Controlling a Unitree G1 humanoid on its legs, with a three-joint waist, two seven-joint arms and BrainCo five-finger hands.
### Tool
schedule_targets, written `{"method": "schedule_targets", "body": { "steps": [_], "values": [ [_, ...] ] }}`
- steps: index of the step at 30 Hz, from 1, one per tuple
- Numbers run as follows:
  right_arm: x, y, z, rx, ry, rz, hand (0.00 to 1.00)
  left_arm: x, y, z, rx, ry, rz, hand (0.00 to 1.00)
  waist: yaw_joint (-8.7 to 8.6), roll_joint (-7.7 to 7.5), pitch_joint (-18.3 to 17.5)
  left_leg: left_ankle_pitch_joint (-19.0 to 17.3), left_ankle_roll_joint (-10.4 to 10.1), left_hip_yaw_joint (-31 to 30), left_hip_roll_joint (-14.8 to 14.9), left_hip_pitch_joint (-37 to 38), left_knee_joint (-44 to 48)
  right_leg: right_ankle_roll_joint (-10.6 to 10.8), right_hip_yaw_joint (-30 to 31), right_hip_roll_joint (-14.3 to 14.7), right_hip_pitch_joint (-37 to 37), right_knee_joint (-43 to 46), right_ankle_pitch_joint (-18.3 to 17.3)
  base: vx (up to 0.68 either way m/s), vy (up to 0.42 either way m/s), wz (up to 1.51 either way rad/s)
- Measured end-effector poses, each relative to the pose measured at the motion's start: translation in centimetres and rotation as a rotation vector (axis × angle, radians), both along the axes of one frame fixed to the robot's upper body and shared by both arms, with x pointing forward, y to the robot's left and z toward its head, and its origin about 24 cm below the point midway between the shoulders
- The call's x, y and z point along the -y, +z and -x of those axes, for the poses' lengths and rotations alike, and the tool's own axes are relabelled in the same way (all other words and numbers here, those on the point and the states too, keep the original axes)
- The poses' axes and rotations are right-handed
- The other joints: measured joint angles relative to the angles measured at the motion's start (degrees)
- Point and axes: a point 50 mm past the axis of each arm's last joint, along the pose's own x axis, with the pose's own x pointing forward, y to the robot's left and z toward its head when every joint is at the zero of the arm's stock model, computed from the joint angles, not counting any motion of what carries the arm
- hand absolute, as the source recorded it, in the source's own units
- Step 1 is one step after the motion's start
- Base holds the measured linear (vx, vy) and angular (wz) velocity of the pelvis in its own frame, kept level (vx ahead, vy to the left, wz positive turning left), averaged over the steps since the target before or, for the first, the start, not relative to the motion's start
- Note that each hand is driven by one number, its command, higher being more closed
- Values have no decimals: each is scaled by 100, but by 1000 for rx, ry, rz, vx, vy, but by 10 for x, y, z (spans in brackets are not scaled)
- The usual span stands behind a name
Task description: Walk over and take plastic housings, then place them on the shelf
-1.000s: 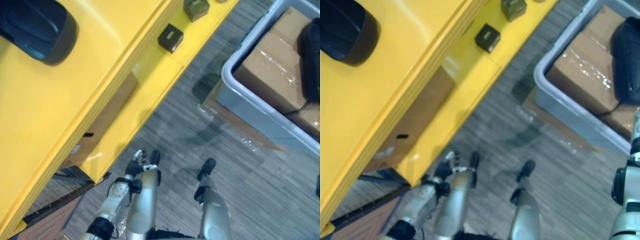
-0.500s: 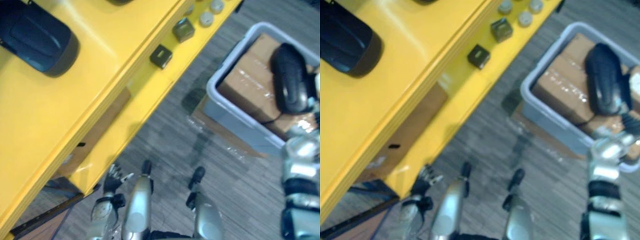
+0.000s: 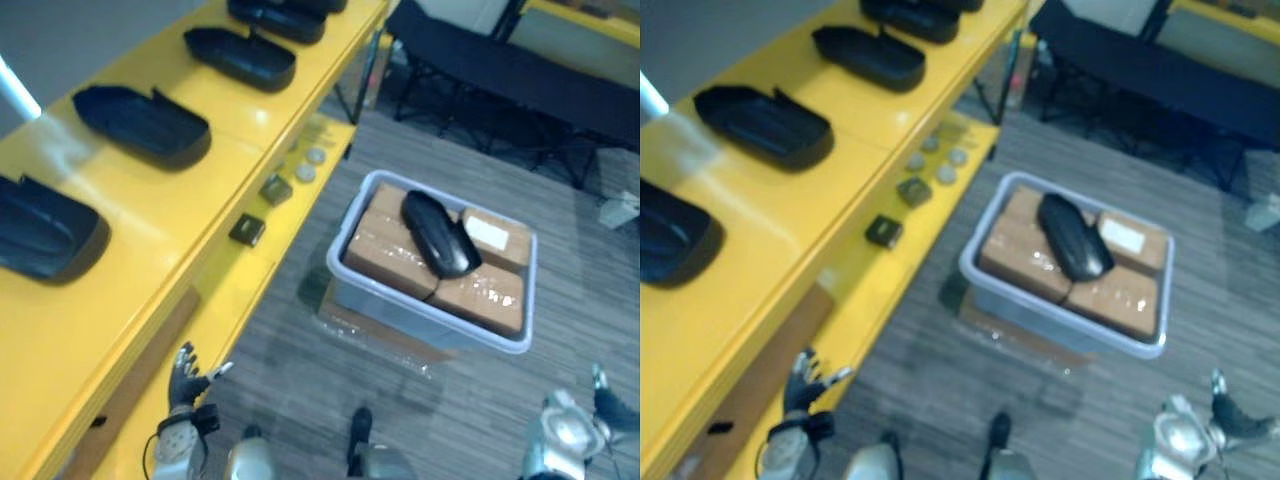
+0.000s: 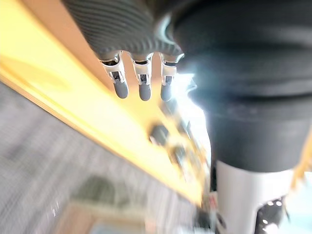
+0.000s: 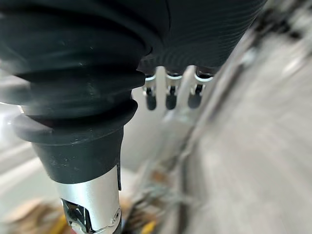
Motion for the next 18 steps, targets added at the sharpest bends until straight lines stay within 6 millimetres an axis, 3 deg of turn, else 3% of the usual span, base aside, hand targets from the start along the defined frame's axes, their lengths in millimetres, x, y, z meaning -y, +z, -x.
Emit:
{"method": "schedule_targets", "body": {
  "steps": [1,5,8,11,14,18],
  "values": [
    [-6,-9,8,-14,-2,-49,0,11,3,-8,14,-52,5,0,-95,41,-27,-3,-7,42,23,45,-15,-16,22,25,41,-49,-3,-63,-46,-38],
    [-21,-32,35,-70,-23,-179,0,48,15,-29,65,-190,25,0,-190,103,-74,-26,-61,332,101,324,-133,-53,267,128,68,-58,-29,-38,-31,-37],
    [-41,-54,47,-150,7,-326,0,59,17,-36,41,-220,35,0,-241,90,-89,-126,-72,448,89,453,-96,-63,572,216,12,-89,-29,-32,-15,-48],
    [-63,-69,54,-198,54,-433,0,54,10,-33,-25,-204,29,0,-235,95,-84,-275,0,463,43,407,111,40,708,219,-22,-50,109,-13,17,-25],
    [-77,-74,48,-203,116,-472,0,44,0,-24,-95,-178,23,0,-195,93,-78,-477,98,510,-7,424,342,65,867,195,-25,-48,227,-59,79,-36],
    [-85,-76,43,-221,213,-478,0,23,-26,2,-264,-130,-31,0,-61,136,-10,-810,293,731,30,409,732,-261,400,213,-31,-52,669,-154,90,-40]
  ]
}}
